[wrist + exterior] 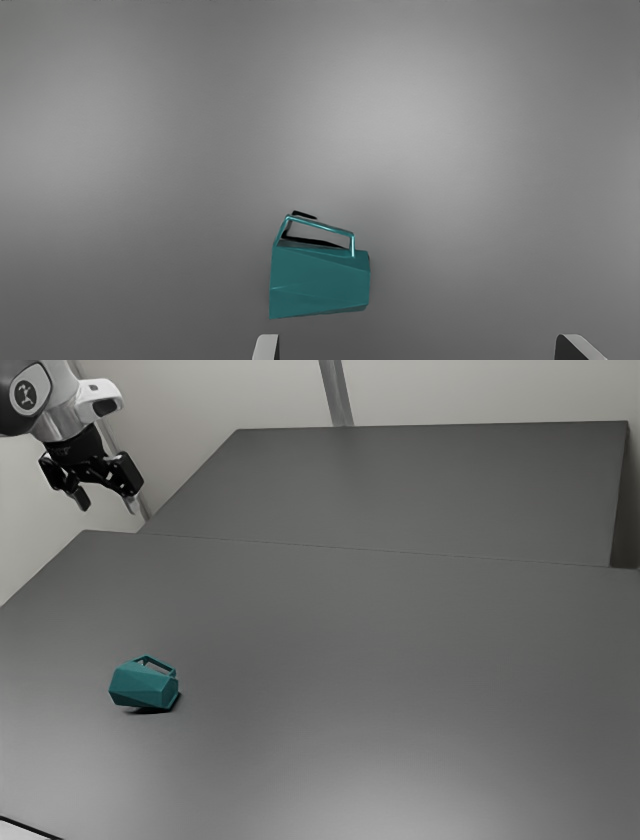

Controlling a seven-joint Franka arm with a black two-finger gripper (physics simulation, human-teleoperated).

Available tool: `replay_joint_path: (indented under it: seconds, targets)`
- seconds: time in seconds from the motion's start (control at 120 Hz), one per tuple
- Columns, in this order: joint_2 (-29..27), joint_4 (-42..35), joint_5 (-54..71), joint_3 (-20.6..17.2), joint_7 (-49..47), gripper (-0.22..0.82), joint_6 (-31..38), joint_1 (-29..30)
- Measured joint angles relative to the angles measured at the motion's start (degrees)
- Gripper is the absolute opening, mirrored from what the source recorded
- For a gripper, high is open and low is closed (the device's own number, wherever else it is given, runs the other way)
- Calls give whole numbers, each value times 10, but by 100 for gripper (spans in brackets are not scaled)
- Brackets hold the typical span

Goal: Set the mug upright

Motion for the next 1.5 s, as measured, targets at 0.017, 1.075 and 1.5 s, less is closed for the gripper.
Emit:
replay_joint_path:
  seconds: [0.017, 1.075, 1.5]
  targets:
    - [0, 0, 0, 0, 1, 60, 0, 0]
    - [277, -7, -262, 14, 69, 60, -98, 271]
    - [341, -3, -281, 15, 109, 60, -124, 271]
